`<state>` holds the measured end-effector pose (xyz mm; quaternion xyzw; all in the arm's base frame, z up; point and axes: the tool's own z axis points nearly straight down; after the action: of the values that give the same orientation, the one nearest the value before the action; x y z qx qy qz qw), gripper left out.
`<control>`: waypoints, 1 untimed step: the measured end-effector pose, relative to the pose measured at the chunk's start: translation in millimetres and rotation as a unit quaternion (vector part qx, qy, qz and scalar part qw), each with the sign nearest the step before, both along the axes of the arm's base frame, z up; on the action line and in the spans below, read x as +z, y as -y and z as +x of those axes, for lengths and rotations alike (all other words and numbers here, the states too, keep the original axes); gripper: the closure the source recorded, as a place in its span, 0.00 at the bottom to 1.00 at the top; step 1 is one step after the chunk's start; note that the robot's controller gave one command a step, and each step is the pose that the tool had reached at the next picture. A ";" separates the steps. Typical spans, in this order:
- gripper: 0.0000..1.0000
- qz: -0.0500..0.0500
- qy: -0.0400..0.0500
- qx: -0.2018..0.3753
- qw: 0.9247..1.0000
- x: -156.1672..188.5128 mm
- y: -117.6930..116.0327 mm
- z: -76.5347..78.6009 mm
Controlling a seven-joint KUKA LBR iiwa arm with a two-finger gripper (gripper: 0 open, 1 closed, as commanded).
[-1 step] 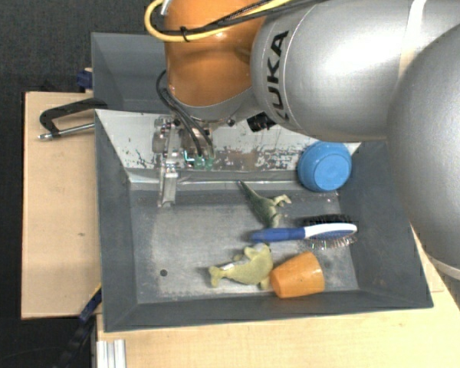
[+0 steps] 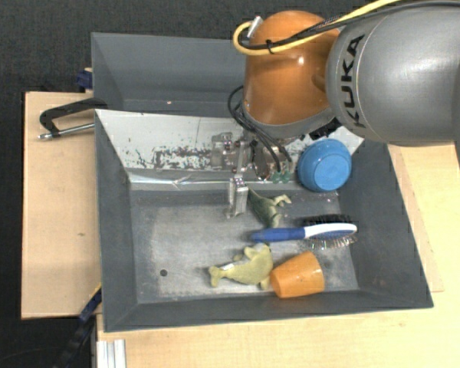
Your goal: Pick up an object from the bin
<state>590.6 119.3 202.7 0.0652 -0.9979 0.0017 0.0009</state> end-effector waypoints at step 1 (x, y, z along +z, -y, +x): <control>0.00 0.000 -0.003 0.020 1.000 -59.8 65.4 -48.3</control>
Offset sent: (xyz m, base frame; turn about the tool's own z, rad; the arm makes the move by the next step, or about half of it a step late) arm -0.0464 -0.0618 -0.0573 -0.0460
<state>542.3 53.9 142.9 0.0854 -0.9963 0.0011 0.0039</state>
